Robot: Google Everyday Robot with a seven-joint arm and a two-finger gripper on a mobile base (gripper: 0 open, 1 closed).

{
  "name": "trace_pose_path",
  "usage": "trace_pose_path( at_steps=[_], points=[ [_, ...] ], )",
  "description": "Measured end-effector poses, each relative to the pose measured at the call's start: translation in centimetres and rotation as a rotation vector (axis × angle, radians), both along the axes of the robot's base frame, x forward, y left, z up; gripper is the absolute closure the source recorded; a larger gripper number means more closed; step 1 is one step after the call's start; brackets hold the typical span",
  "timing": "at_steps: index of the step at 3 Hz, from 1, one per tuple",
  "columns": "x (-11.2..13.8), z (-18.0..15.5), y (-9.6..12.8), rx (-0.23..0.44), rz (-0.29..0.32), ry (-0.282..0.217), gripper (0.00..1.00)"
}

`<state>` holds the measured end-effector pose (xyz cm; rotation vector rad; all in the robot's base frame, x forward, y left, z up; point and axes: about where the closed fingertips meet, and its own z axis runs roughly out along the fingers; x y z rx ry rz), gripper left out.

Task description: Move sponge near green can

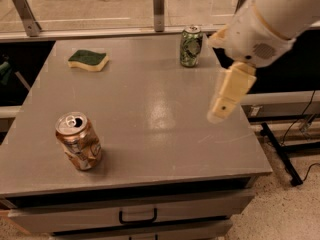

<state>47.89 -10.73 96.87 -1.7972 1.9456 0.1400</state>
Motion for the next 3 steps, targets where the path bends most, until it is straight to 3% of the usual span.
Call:
trace_pose_path(
  at_steps=[1,2,3],
  points=[
    [2.9,1.7,8.5,0.137,0.123,-0.06,0.0],
    [2.9,1.7,8.5,0.137,0.123,-0.06,0.0],
    [4.6,1.1,11.7,0.242,0.128,-0.059,0.0]
  ],
)
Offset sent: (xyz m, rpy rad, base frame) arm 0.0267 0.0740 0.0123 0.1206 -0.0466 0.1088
